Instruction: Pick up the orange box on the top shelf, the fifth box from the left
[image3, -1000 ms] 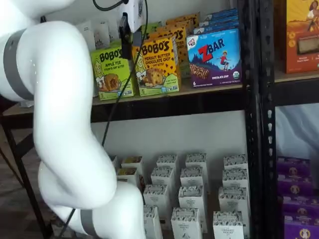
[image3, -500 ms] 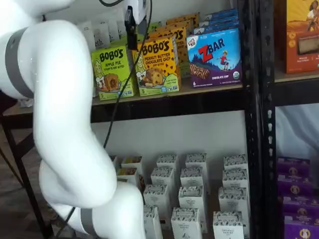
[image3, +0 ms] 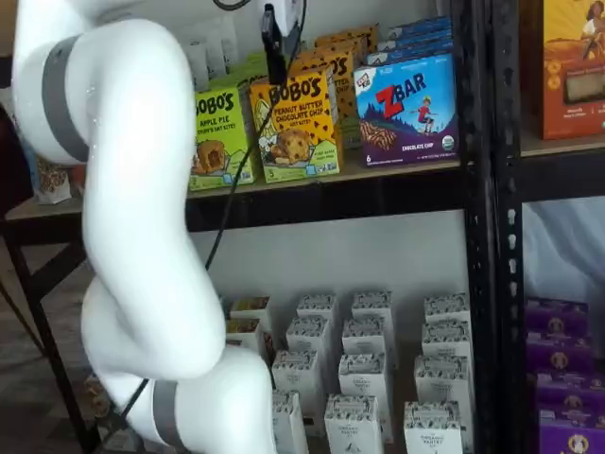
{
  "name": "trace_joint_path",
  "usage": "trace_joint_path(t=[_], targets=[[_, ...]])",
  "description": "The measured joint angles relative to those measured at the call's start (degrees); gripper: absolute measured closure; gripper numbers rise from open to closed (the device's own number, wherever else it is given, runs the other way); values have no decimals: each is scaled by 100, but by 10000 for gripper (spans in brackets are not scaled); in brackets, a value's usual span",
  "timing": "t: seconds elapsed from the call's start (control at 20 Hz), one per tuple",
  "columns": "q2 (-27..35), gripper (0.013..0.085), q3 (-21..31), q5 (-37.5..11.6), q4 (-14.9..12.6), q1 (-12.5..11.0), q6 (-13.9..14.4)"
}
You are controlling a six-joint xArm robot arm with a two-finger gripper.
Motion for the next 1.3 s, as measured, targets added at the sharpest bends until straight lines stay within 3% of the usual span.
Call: trace_joint_path(t=[0.45,0.8,1.3], targets=[[290,130,-57,-139,-466,88,-61],[330,130,139,-326,-681,163,-47],[561,130,7,-37,-1025,298,35]])
